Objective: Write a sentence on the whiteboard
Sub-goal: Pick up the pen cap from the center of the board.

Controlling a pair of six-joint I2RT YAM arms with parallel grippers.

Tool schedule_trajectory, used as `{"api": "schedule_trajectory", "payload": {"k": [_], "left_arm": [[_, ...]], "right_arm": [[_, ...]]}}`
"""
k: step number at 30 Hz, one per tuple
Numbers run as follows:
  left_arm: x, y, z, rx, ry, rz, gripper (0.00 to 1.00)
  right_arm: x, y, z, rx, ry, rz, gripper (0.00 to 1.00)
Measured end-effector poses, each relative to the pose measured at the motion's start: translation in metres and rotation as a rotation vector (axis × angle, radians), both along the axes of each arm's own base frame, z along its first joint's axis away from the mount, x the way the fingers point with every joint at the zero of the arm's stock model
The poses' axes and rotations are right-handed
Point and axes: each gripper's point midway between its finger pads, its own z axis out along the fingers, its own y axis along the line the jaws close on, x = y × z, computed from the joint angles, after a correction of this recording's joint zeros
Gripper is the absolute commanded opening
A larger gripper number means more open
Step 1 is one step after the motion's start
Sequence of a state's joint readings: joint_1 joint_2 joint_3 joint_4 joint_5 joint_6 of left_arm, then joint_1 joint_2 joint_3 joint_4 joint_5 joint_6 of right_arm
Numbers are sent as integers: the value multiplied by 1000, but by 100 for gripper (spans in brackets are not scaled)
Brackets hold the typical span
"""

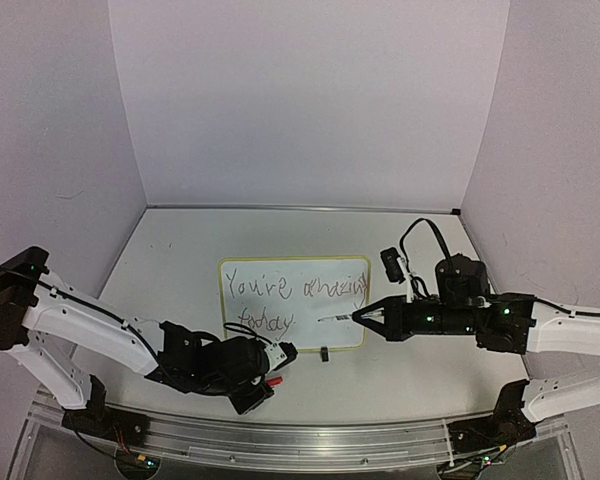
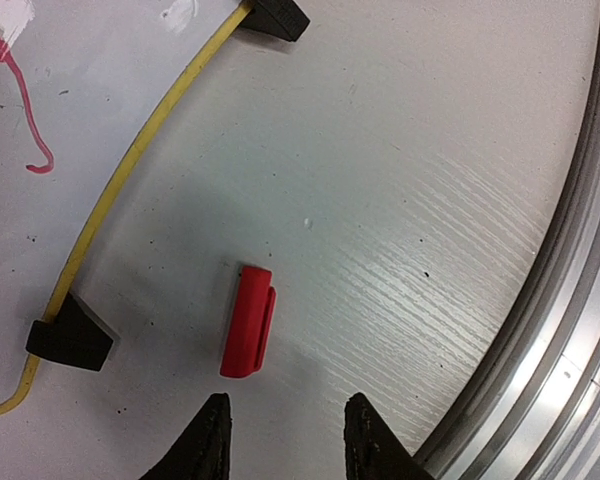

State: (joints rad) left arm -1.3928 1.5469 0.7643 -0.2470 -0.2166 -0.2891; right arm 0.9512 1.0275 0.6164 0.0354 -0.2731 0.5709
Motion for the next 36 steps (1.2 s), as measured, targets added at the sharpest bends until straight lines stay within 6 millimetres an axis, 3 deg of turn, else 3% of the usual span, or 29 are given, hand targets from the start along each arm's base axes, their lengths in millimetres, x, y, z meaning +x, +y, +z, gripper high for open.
{"api": "schedule_trajectory", "payload": {"k": [11, 29, 36], "left_arm": [[24, 8, -11, 37, -17, 36, 33], [21, -2, -28, 66, 2, -14, 24], [22, -6, -29, 54, 0, -12, 10]], "right_arm": [[-1, 0, -1, 15, 9, -2, 0], [-3, -4, 3, 38, 15, -11, 0], [-4, -4, 0, 35, 19, -12, 0]]}}
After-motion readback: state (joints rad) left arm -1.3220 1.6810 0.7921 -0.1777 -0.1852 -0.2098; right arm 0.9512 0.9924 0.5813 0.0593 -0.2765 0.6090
